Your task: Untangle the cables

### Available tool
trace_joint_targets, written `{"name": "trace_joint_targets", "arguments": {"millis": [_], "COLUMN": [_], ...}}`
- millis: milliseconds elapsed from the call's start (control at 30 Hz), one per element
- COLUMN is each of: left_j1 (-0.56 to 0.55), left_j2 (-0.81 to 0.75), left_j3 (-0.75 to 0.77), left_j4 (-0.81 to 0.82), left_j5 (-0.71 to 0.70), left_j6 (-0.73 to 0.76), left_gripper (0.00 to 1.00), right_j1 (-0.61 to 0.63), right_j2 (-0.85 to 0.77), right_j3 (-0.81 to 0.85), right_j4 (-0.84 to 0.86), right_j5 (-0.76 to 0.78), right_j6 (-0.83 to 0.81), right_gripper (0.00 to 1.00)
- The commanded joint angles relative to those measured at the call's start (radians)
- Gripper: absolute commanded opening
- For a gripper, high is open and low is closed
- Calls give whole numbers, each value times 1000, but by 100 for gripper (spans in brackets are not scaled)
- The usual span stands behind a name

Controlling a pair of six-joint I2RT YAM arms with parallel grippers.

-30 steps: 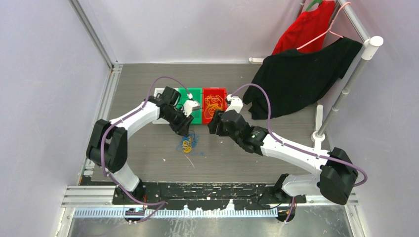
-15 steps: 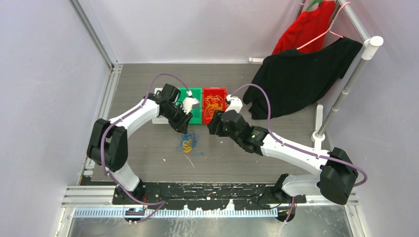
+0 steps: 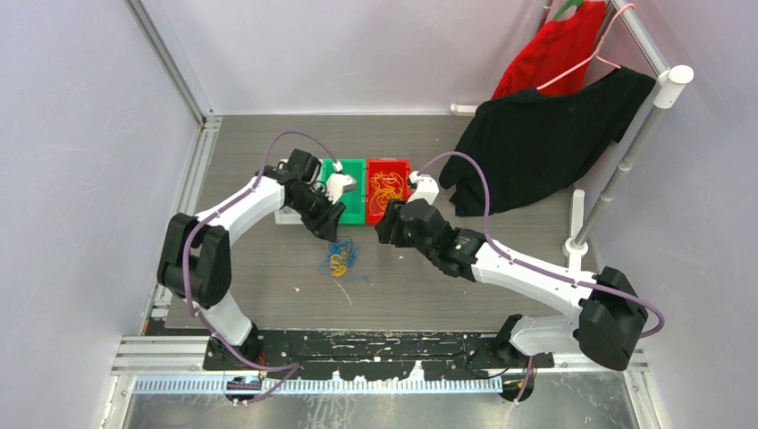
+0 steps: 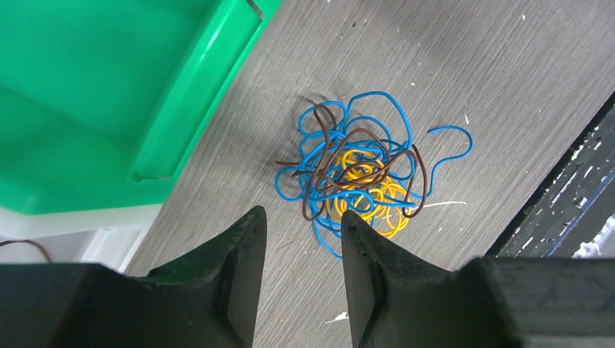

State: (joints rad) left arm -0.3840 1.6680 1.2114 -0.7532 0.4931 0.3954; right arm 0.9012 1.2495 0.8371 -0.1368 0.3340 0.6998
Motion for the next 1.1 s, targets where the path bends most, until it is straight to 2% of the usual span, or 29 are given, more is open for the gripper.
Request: {"name": "trace_joint_targets", "arguments": {"millis": [0,100,200,400,533,833,967,1067], "left_j1": [0,0,0,0,0,0,0,0], "left_j2": [31,53,61,30,2,-107,-191,-249], "left_j3": [-6,-3,-12,-50,-65,13,38,68], "left_j4": [34,44,69,128,135,2,-65,-141], "left_j5": [57,54,35,30,41,100,107,126], "left_j6": [-27,-34,-45,-67,-78,-157,-195,-231], "left_gripper": [42,41,36,17,0,0,0,0], "right_j1": [-3,-2,-2,-2,-2,-2,-2,9], "right_j2": [-27,-24,-25,-26,-18,-24,-14,-17], "right_j3": [8,10,11,3,12,17,45,33], "right_j4": [27,23,22,27,22,33,59,180], "right_j5": [16,21,15,12,8,-3,-38,-125], "right_j6": [16,29,29,34,32,13,-34,-95], "right_gripper": [57,58,57,56,55,55,61,70]}}
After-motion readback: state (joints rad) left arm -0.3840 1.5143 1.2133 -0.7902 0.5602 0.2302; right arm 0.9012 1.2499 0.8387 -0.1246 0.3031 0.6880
